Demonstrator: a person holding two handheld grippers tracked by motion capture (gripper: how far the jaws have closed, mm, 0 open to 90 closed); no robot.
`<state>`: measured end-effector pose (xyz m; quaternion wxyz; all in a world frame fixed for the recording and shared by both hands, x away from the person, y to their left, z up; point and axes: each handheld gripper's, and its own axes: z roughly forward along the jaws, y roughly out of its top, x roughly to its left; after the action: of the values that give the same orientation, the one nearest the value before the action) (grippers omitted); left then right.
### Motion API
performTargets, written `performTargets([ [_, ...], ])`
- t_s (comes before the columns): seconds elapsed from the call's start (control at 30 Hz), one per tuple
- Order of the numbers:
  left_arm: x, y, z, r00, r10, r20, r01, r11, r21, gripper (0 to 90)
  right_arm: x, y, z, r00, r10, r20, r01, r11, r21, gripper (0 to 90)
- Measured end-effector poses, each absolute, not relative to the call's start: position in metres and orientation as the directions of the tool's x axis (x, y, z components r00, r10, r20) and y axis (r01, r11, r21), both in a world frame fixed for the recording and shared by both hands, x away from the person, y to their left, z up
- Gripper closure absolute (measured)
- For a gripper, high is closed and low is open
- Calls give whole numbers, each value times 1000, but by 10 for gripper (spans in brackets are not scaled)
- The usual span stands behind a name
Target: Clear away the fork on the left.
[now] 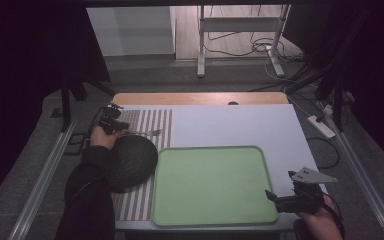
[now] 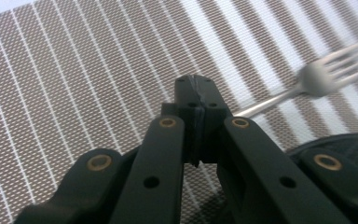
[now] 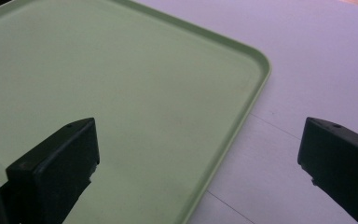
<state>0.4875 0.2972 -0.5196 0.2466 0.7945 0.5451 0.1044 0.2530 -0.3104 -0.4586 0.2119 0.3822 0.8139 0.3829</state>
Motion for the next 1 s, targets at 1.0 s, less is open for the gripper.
performTargets([
  [1.0,461,328,-521,402,904,-144,871,-330,363,888,252,-308,-459,-639,766,-70,446,442,778,0],
])
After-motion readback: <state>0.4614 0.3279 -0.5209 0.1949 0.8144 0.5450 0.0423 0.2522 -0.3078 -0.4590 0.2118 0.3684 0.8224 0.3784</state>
